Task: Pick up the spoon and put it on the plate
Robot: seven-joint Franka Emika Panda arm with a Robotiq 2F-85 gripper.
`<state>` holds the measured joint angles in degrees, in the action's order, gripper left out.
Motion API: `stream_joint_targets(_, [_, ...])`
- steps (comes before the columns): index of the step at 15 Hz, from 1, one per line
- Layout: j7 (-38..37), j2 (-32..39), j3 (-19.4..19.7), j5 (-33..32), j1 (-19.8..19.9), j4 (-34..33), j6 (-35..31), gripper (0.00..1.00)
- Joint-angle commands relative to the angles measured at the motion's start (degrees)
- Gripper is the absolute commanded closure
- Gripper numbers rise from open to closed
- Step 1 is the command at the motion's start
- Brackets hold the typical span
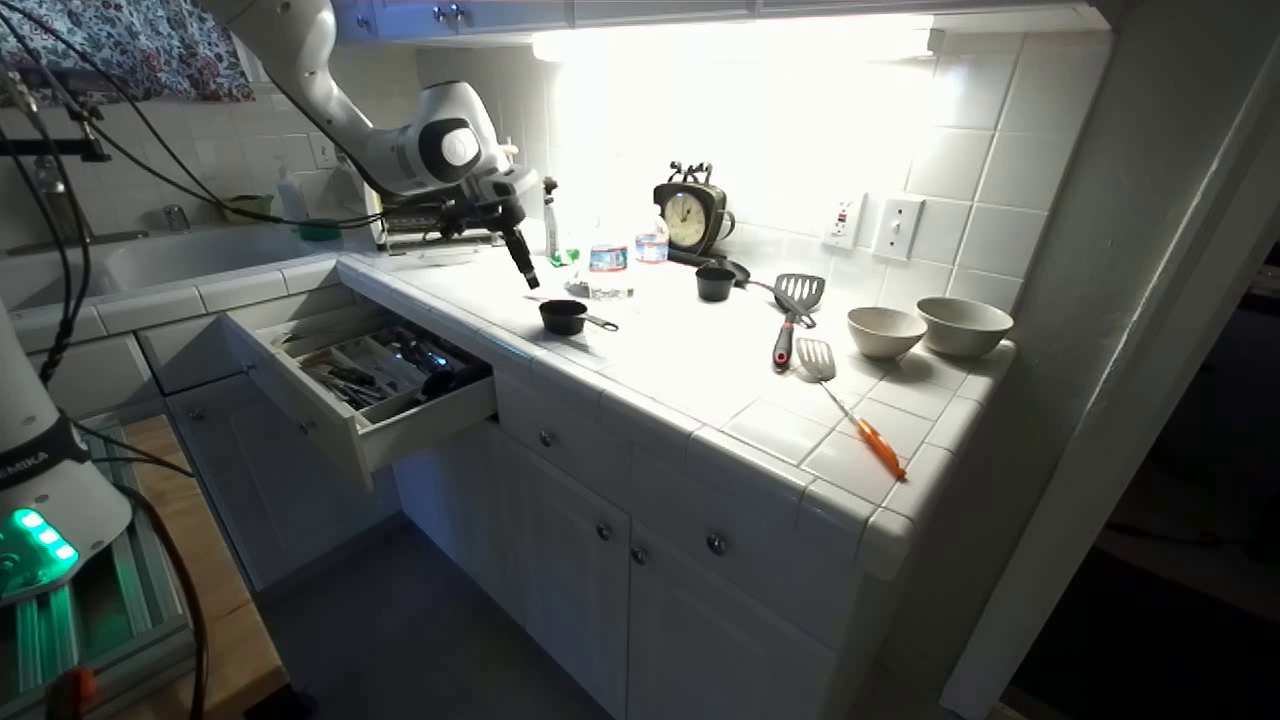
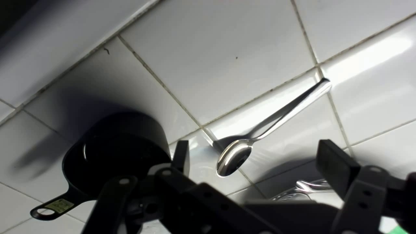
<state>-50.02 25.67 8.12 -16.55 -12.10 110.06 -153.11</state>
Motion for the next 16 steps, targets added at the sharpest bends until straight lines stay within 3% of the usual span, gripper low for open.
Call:
stream_joint_targets(1, [0.3, 1.9, -0.5, 2.4, 0.0, -0.1, -3.0, 0.0])
stream_joint_targets(13, [4.3, 8.3, 1.2, 4.7, -0.9, -2.5, -12.7, 0.01])
stream_joint_targets(15, [5.1, 8.8, 1.5, 5.3, -1.0, -2.9, -13.2, 0.07])
stream_joint_targets(16, [5.6, 9.0, 1.6, 5.6, -1.1, -3.2, -13.4, 0.19])
